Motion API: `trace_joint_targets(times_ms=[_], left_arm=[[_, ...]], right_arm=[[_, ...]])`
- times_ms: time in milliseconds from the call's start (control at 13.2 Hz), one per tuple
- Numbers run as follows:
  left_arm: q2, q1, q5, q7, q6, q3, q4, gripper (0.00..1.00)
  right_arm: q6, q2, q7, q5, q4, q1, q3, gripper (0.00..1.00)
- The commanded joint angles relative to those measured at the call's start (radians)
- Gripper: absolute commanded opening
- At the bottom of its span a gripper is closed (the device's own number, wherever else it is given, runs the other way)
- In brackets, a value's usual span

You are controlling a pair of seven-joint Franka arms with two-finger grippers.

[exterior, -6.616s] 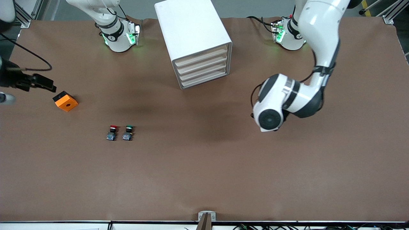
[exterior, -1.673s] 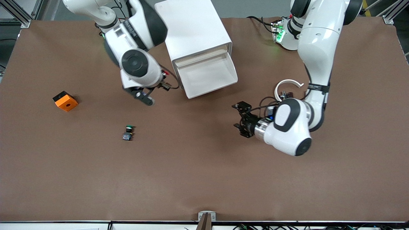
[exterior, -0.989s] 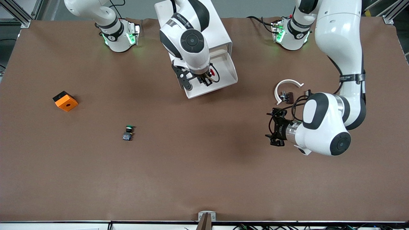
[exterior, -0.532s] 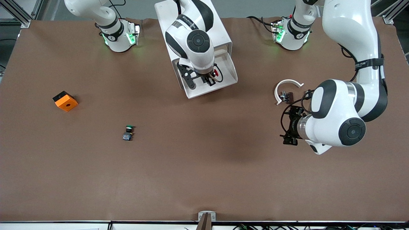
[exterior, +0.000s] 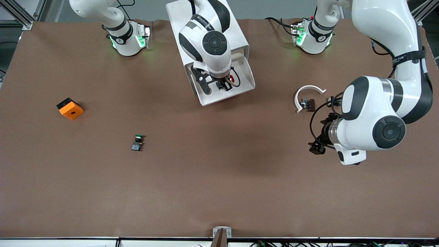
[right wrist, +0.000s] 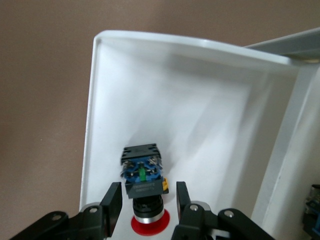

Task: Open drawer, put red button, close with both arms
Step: 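Lower the red button into the open drawer and open the right gripper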

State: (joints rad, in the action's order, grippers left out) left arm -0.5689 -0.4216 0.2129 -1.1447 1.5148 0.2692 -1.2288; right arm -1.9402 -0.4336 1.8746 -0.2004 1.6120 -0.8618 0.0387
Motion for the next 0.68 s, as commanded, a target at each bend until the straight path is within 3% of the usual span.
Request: trace_joint_targets(times_ms=[0,304,608], left_arm=[[0.034,-0.003,-0.026,0.110,-0.008,0.002,-0.023,1.00],[0.038,-0.009,-0.027,0.225,-0.002,-0.001,-0.029,1.00],[0.079,-0.019,-0.030,0.344,0.068,-0.007,-0.107,1.00]], right_arm=[[0.013,-0.005,0.014,-0.011,-0.015,-0.013,-0.013,0.98],[0.096,0.051,0.000,-0.016,-0.047,0.013,-0.019,1.00],[0.447,0.101,-0.104,-0.024,-0.237,0.151,-0.016,1.00]])
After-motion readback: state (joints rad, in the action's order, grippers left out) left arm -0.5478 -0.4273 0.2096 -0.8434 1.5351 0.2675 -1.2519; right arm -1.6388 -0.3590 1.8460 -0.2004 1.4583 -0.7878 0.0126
